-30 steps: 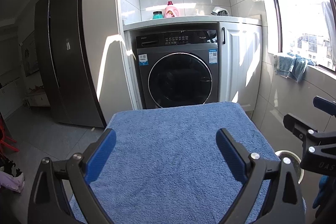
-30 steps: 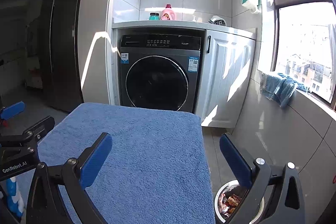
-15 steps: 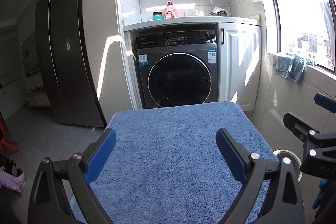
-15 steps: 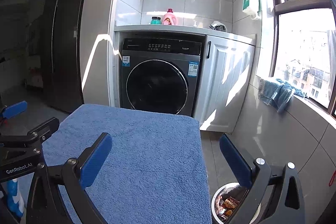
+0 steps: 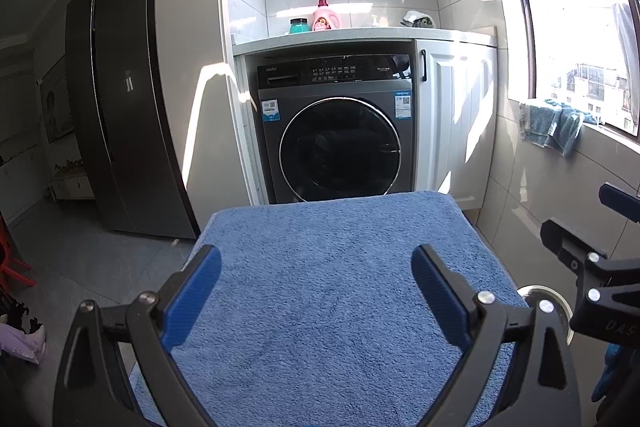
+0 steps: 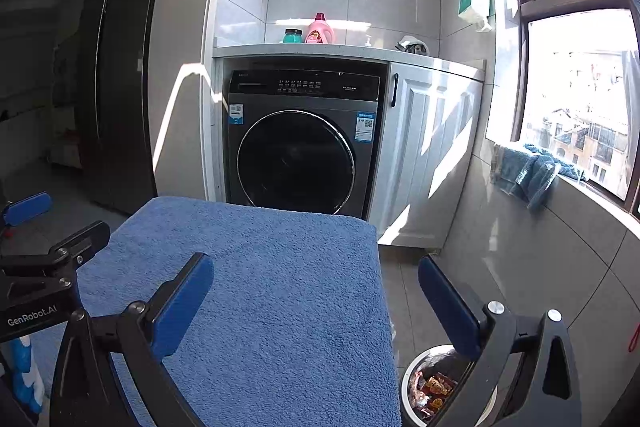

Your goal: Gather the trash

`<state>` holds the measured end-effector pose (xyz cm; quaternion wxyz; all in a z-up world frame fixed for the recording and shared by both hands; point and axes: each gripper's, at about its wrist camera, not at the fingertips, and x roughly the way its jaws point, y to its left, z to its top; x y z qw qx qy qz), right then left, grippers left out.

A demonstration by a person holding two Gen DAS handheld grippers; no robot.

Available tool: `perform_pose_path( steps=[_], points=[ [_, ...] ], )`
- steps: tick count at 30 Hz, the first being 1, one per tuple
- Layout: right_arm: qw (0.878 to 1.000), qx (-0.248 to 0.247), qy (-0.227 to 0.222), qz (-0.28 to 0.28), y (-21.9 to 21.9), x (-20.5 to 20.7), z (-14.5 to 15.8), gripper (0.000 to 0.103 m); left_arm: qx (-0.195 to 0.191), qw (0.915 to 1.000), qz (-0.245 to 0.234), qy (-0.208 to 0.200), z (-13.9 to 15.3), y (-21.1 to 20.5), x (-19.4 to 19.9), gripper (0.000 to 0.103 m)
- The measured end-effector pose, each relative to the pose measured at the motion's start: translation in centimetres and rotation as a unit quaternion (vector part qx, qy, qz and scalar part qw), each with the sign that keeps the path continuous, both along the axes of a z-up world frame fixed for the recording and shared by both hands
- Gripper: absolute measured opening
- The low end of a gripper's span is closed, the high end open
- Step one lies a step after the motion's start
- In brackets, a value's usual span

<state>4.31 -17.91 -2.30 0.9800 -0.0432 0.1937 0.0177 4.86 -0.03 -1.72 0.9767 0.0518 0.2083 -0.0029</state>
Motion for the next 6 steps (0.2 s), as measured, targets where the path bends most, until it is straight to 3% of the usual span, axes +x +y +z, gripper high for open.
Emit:
perform_pose_path(
  steps=[6],
  points=[
    [1.0, 0.001, 0.004, -0.001, -0.06, 0.28, -0.26, 0.103, -0.001, 1.0, 0.003, 0.005, -0.27, 0.14, 0.36, 0.096]
  ],
)
